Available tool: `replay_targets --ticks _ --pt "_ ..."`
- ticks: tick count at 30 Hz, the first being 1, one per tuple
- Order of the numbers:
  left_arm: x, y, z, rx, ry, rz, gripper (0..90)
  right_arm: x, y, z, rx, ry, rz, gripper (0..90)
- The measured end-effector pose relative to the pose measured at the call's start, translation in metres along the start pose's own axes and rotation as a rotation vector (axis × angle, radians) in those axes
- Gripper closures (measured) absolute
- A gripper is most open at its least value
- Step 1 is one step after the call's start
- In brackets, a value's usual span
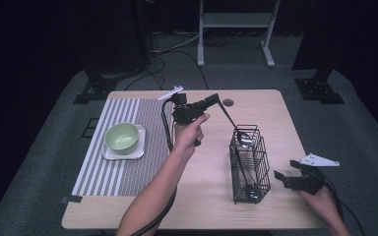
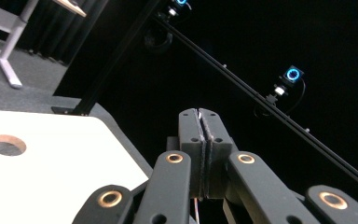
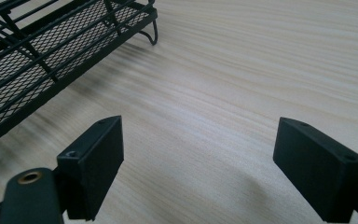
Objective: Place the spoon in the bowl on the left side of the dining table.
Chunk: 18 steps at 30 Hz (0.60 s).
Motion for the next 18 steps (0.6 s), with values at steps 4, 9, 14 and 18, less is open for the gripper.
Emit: replay_targets --ticks 4,9,14,18 --pt "0.002 0.003 0.002 -0.014 0.002 0.008 89.1 0.0 0.0 0.001 -0.006 -0.005 0.001 14.9" --pt "0.004 0.006 0.006 -0.02 0.002 0.013 89.1 0.0 0.0 0.0 -0.002 -0.004 0.001 14.9" --pt "0.006 0.011 0.011 -0.032 0.004 0.02 89.1 0.0 -0.001 0.0 0.0 -0.005 0.001 14.9" --pt "0.007 0.014 0.014 -0.039 0.006 0.023 89.2 -0.001 -0.001 0.0 -0.001 -0.008 -0.001 14.9"
Point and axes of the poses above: each handheld gripper's, and its own axes: y roughly backward along the jaws, z roughly out of its top, x roughly to its left, the point moved 2 cm from there along -y, roughly forward along the jaws, and after that the axes turned 15 degrees about -x, right-handed, at the moved point
